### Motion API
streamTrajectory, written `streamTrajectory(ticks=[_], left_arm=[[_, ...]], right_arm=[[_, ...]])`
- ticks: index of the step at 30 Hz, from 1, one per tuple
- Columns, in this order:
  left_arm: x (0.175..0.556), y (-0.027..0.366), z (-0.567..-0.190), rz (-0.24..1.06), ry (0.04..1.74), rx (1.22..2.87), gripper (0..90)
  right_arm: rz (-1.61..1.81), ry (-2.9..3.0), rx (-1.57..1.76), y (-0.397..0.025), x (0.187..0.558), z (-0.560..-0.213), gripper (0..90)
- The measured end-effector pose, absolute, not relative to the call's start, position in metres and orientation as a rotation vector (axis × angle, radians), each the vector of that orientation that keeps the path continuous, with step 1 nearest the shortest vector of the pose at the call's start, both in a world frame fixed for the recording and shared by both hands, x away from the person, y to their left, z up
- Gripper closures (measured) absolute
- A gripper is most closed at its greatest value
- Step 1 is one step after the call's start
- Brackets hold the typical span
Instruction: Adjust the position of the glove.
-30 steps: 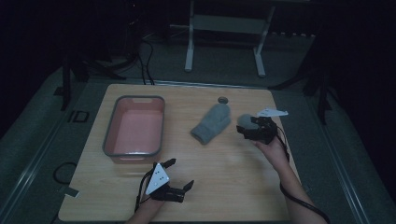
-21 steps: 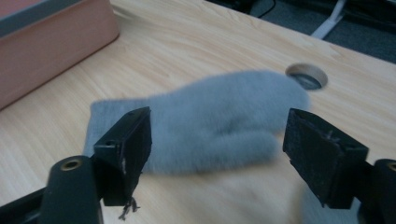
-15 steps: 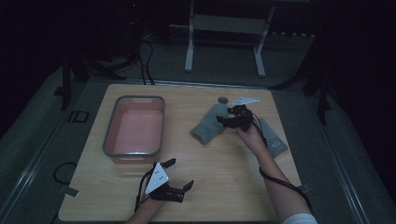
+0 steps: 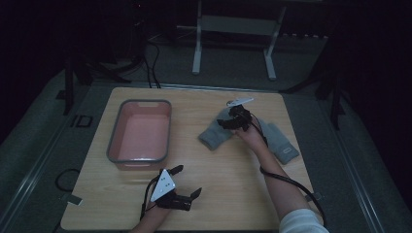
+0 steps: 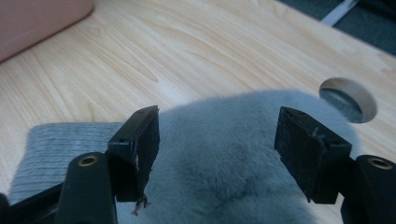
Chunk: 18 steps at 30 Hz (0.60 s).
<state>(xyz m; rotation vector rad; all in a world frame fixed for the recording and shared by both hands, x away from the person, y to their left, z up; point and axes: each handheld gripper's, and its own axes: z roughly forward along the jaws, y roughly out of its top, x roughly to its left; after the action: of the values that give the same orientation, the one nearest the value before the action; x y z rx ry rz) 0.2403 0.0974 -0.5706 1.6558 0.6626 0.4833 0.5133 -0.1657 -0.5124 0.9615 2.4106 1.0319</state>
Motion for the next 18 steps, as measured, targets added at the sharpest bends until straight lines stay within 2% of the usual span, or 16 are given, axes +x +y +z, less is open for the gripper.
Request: streamTrajectory(ticks=[5, 13, 15, 18], left_arm=[[0.24, 0.098, -0.571, 0.481, 0.666, 1.655, 0.6], [0.24, 0.098, -0.571, 0.482, 0.666, 1.655, 0.6], [0.24, 0.098, -0.571, 0.482, 0.669, 1.655, 0.6], [0.24, 0.098, -0.571, 0.483, 0.67, 1.655, 0.6]], right_arm=[[0.984, 2.441, 0.966, -0.16, 0.519, -0.526, 31.2], [0.918, 2.486, 0.934, -0.157, 0.521, -0.542, 41.9], [0.919, 2.485, 0.927, -0.157, 0.52, -0.543, 47.6], [0.924, 2.474, 0.942, -0.158, 0.521, -0.543, 63.1]])
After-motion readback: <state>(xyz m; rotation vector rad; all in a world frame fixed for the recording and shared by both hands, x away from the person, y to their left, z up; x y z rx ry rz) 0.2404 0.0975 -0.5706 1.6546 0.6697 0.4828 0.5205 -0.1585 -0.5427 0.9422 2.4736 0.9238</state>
